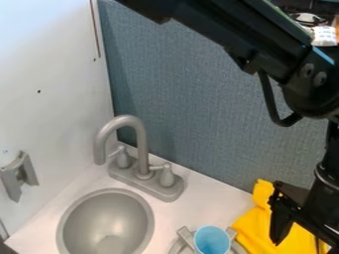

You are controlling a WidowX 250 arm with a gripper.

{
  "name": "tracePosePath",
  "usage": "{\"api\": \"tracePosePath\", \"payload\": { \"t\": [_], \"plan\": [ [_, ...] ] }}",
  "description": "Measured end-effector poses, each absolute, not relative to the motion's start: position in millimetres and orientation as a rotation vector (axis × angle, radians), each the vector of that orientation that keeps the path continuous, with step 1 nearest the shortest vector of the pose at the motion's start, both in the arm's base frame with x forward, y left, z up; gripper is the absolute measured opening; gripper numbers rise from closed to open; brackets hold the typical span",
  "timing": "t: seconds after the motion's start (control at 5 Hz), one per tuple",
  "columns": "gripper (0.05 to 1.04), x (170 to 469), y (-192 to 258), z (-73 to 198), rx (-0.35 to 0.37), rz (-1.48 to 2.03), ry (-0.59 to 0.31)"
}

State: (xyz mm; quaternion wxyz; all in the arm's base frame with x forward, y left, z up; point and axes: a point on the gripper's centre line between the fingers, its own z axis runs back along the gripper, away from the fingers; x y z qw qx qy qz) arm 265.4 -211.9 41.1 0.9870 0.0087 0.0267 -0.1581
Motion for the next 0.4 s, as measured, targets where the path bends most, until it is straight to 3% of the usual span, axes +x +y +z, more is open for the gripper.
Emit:
{"api": "tracePosePath", "payload": {
  "t": [0.2, 0.4],
  "plan": [
    [1.001, 261.6, -209.6, 28.0, 0.038, -0.319, 0.090],
    [1.001, 281.7, -216.0, 15.6, 0.027, -0.315, 0.038]
  ]
}}
